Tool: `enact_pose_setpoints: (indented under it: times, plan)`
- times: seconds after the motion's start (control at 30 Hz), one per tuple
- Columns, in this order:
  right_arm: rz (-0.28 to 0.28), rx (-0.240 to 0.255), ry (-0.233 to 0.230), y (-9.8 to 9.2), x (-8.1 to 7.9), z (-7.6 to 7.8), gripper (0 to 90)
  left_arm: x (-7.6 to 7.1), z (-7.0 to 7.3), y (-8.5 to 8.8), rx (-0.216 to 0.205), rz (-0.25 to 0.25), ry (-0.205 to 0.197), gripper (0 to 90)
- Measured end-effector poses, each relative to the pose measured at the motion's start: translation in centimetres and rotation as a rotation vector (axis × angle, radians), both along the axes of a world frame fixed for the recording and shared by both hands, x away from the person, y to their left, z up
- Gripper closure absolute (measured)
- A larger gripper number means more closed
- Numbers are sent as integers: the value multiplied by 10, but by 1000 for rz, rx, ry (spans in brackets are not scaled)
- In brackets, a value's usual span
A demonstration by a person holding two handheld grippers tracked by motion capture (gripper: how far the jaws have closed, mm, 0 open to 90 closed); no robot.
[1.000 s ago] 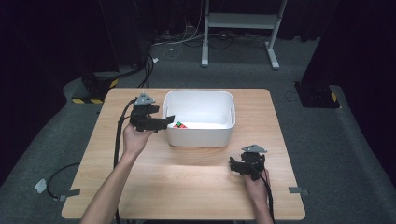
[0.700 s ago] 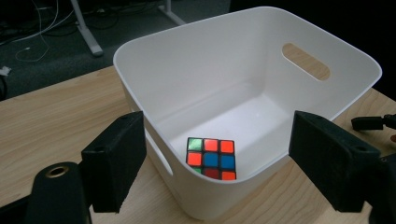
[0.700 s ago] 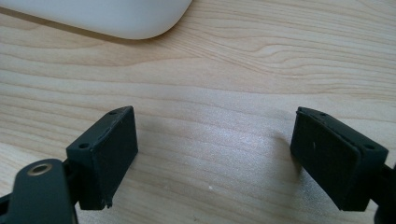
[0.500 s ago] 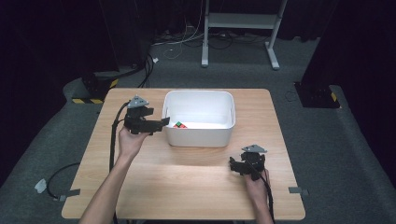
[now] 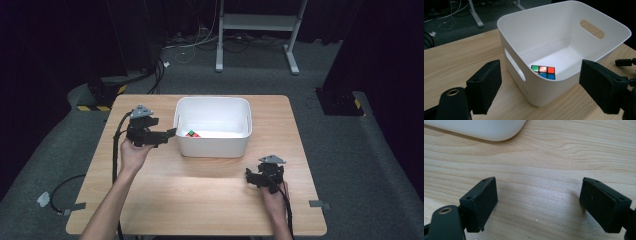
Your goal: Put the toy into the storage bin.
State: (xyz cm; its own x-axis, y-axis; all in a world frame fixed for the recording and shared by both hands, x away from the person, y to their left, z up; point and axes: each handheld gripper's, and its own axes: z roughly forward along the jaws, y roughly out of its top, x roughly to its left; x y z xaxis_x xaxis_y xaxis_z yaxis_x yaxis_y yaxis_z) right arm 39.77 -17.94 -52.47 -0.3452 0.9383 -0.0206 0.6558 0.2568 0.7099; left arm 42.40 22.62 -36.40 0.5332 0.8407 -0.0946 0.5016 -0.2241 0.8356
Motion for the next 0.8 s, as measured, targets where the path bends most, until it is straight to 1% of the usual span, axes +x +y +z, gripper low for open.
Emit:
enact_pose_setpoints:
  times: [0.13, 0.23, 0.3, 0.33, 0.37, 0.4, 0.57, 0.7, 0.77, 0.8]
  plan:
    - [0, 0, 0, 0, 0, 0, 148, -2, 0, 4, 0, 7, 2, 185]
    - [-1, 0, 0, 0, 0, 0, 148, -5, -2, 9, -17, 22, 1, 184]
    - [-1, 0, 0, 0, 0, 0, 148, -6, -2, 11, -16, 22, 1, 184]
    - [-1, -1, 0, 0, 0, 0, 148, -7, -2, 13, -27, 21, 13, 184]
    - [-2, -1, 0, 0, 0, 0, 148, -7, -2, 13, -27, 21, 13, 184]
    - [-2, 0, 0, 0, 0, 0, 148, -8, -3, 14, -37, 12, 25, 182]
    - [-2, -1, 0, 0, 0, 0, 148, -12, -4, 17, -36, 14, 21, 180]
    - [-2, -1, 0, 0, 0, 0, 148, -16, -4, 23, -48, 28, 23, 180]
    - [-2, -1, 0, 0, 0, 0, 148, -17, -4, 26, -63, 26, 27, 180]
    - [-2, 0, 0, 0, 0, 0, 148, -17, -4, 26, -63, 26, 27, 180]
